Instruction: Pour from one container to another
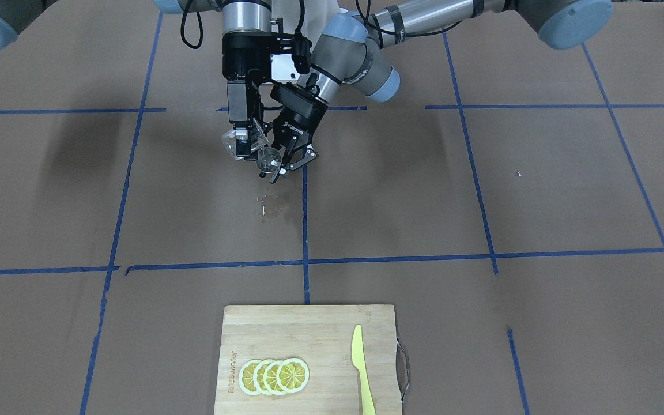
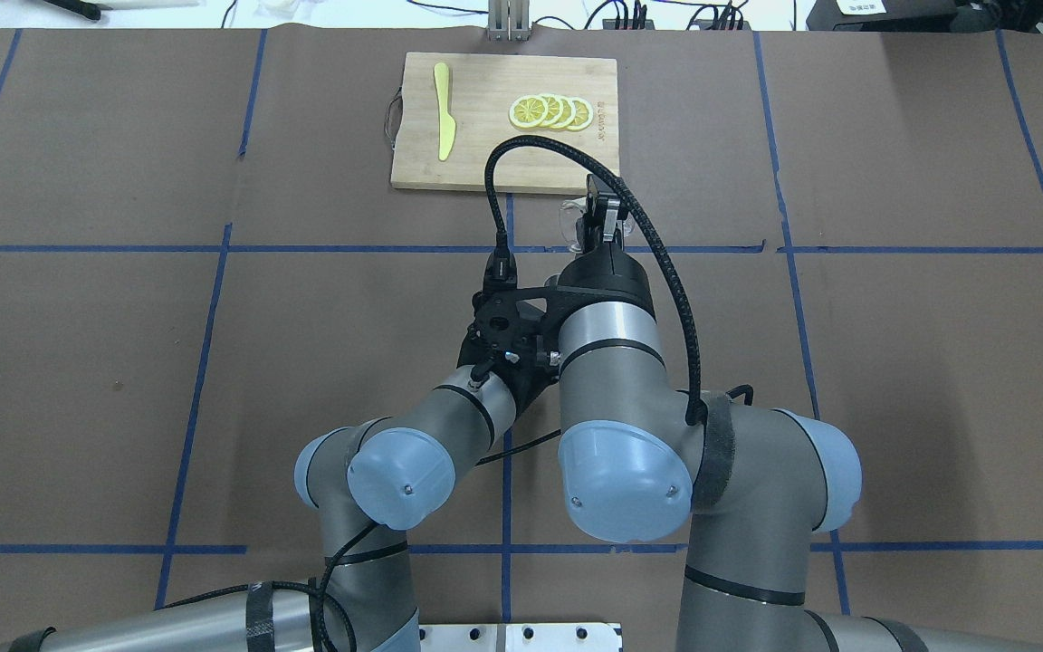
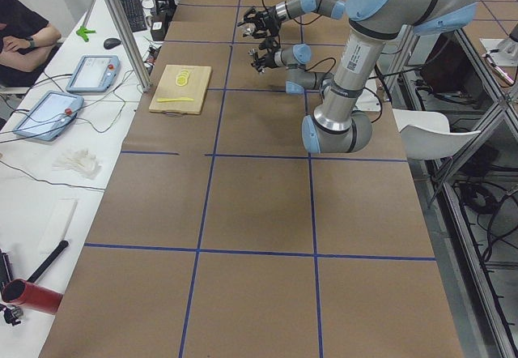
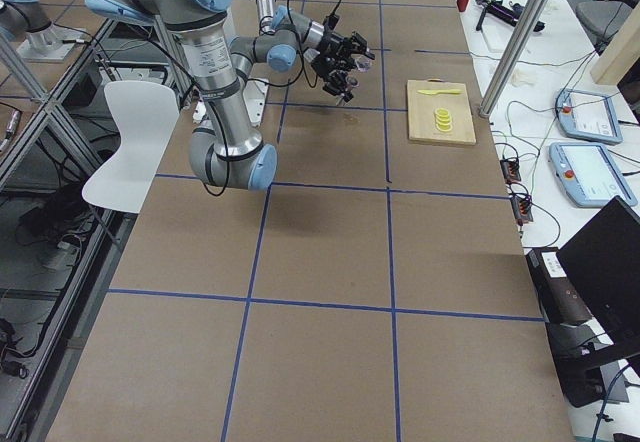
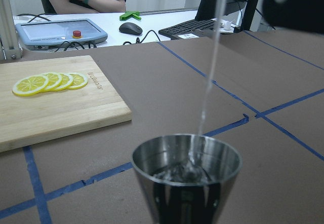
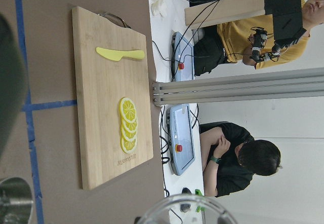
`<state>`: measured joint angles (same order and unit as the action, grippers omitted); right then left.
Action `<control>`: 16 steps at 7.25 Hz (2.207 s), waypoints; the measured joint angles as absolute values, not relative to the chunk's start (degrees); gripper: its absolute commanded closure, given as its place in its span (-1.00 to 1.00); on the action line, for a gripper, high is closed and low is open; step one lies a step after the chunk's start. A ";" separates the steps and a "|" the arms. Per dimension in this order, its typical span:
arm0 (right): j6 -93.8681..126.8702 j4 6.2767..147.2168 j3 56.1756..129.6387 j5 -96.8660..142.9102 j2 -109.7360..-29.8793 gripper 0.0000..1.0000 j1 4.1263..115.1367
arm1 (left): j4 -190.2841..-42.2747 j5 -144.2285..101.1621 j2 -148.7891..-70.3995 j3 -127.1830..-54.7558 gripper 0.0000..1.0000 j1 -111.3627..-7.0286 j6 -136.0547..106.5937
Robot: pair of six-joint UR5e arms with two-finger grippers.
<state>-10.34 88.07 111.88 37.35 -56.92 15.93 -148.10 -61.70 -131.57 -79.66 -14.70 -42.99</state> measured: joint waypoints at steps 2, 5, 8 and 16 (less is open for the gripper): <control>-6.28 86.48 111.91 37.60 -57.07 1.00 15.93 | -148.10 -61.70 -131.44 -79.80 1.00 -14.68 -42.98; 0.56 83.44 111.83 38.50 -57.98 1.00 16.25 | -148.10 -61.70 -131.33 -80.01 1.00 -14.68 -43.00; 10.68 83.07 112.60 39.67 -59.63 1.00 17.28 | -148.10 -61.70 -131.20 -80.18 1.00 -14.73 -42.99; 51.31 70.66 113.84 52.96 -69.68 1.00 26.49 | -147.93 -61.64 -126.71 -86.73 1.00 -16.48 -44.55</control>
<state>51.31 70.66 113.84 52.96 -69.68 26.49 -147.93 -61.64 -126.71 -86.73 -16.48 -44.55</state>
